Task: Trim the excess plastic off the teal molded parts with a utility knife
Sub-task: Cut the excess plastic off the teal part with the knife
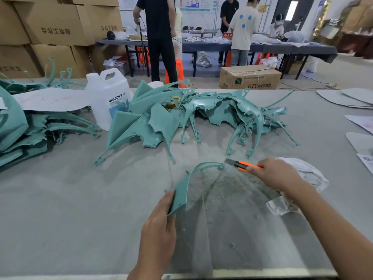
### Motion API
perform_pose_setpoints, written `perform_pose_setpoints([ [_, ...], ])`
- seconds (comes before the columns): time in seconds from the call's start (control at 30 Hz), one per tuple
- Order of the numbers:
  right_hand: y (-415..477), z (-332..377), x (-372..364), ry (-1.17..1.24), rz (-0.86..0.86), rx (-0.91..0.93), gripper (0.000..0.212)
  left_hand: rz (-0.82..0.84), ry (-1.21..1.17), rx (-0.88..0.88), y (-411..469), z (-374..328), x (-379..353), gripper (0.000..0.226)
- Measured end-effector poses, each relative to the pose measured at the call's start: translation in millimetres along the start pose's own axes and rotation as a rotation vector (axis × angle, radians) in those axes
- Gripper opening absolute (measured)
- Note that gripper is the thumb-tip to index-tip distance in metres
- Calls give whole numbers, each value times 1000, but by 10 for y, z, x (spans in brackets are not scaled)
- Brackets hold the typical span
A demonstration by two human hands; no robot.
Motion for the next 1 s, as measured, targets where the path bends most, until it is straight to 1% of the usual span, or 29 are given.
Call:
perform_pose_setpoints([
  [0.07,-131,-18,-36,63,-125,-23,49,-10,-7,11,16,-17,2,55],
  [0.1,-249,24,-51,187,-178,-42,47,-16,-5,25,26,-33,6,52],
  [0.17,-554,229,-61,539,-214,-63,42,-50,-13,79,57,-70,14,46],
  [0.23,-906,510,-64,781,-162,-2,32,-79,-58,149,87,-111,36,39],
  [0.27,-1062,644,-68,865,-108,42,31,-79,-91,172,98,-134,46,34],
  [0.37,-1366,914,-71,990,-6,163,41,-87,-176,162,97,-203,86,23],
  [0.47,-1426,985,20,1091,-8,170,49,-110,-223,177,106,-275,167,15],
  [0.57,-1438,992,131,1092,-35,219,48,-121,-220,116,121,-344,242,11],
  [0.63,-1463,1009,176,1060,-40,257,48,-120,-222,110,116,-364,264,10],
  [0.7,-1446,1021,199,990,-71,272,44,-144,-236,138,95,-393,279,21],
  [0.77,-1347,989,181,877,-136,255,39,-204,-266,163,68,-432,338,22],
  [0.83,-1188,893,129,780,-183,177,41,-246,-243,165,54,-438,430,25],
  [0.93,-932,640,45,665,-255,-7,38,-206,-159,144,7,-382,526,31],
  [1.0,-845,493,41,639,-302,-128,44,-225,-155,156,-38,-384,588,40],
])
Point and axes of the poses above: each hand's wrist, its own y-axis towards the middle knuckle, its own x-axis out of the back of the hand, z = x × y, the point moved 1 cm from there along y, towards the middle knuckle, and after that the axes turned 14 degrees about -z, right-handed, at the moved point
